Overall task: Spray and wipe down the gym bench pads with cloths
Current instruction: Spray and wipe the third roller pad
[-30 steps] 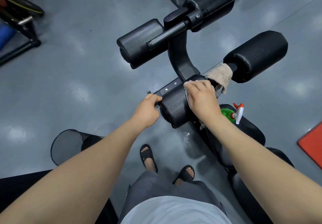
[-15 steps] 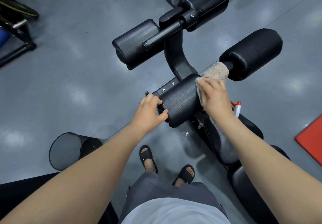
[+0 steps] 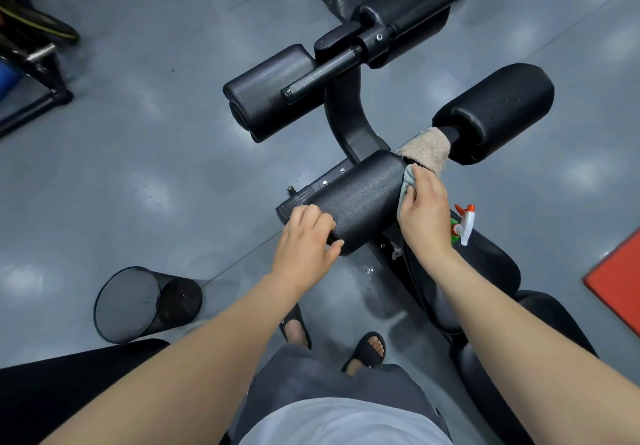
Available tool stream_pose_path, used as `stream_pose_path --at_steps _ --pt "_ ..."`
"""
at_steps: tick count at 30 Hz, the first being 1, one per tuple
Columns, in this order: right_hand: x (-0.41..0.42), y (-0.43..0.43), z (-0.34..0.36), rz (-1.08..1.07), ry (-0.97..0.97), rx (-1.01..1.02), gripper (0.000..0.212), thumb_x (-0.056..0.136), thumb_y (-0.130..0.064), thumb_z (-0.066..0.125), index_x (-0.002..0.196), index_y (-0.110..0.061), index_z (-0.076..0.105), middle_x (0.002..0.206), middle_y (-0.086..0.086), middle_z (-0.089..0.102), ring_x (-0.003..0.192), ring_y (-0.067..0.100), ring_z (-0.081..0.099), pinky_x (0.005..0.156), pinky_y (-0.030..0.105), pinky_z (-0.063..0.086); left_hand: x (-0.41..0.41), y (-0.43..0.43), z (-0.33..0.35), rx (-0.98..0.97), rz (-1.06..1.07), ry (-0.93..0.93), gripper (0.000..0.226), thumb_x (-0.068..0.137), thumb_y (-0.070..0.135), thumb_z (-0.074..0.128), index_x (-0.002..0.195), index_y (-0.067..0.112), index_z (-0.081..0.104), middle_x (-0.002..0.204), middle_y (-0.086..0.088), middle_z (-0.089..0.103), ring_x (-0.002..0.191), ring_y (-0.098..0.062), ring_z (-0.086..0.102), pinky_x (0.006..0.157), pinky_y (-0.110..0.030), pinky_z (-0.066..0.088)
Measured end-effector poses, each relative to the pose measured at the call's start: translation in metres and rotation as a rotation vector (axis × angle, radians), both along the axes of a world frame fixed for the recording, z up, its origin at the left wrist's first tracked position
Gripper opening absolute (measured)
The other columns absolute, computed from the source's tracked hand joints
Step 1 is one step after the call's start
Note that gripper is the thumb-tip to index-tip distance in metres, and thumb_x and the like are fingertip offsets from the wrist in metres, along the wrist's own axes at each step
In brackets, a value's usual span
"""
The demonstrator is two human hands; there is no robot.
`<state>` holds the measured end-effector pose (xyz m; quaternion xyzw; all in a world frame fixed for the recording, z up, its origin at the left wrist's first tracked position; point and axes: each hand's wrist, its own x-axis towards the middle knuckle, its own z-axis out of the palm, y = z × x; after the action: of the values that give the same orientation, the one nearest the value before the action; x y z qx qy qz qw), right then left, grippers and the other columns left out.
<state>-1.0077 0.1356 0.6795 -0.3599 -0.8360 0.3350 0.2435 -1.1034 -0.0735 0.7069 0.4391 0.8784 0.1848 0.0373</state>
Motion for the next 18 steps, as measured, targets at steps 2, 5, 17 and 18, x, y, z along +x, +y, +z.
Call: stream_pose_path --at_steps 2,5,17,18 --pt "-0.002 0.0 0.001 -0.024 0.006 -0.025 0.04 0.098 -0.003 0.048 0.137 -0.007 0.055 0.137 0.008 0.058 0.129 0.024 0.049 0.112 0.023 0.031 -0.006 0.002 0.005 -0.007 0.015 -0.05 0.034 0.08 0.035 0.082 0.097 0.015 0.061 0.104 -0.001 0.052 0.11 -0.024 0.043 0.085 -0.041 0.049" --pt "-0.002 -0.002 0.002 -0.046 0.025 -0.035 0.041 0.098 -0.001 0.049 0.137 -0.006 0.056 0.137 0.009 0.058 0.13 0.025 0.049 0.109 0.01 0.023 -0.026 0.007 0.014 -0.012 0.095 -0.25 0.056 0.077 0.045 0.084 0.117 0.019 0.055 0.117 0.006 0.043 0.118 -0.019 0.04 0.095 -0.037 0.043" --pt "-0.017 -0.005 0.001 0.122 -0.106 0.159 0.044 0.091 0.008 0.048 0.133 -0.003 0.059 0.14 0.013 0.057 0.129 0.035 0.047 0.114 0.037 0.035 -0.024 0.016 0.005 -0.197 0.178 -0.388 0.112 0.069 0.056 0.087 0.153 0.008 0.031 0.144 -0.007 0.038 0.14 -0.028 0.03 0.118 -0.04 0.03" --pt "-0.023 -0.005 0.003 0.154 -0.103 0.169 0.044 0.091 0.01 0.049 0.132 -0.002 0.06 0.139 0.014 0.058 0.13 0.035 0.046 0.115 0.038 0.035 -0.018 0.016 0.002 -0.191 0.173 -0.319 0.111 0.068 0.057 0.087 0.151 0.007 0.033 0.143 -0.006 0.039 0.139 -0.029 0.03 0.117 -0.041 0.031"
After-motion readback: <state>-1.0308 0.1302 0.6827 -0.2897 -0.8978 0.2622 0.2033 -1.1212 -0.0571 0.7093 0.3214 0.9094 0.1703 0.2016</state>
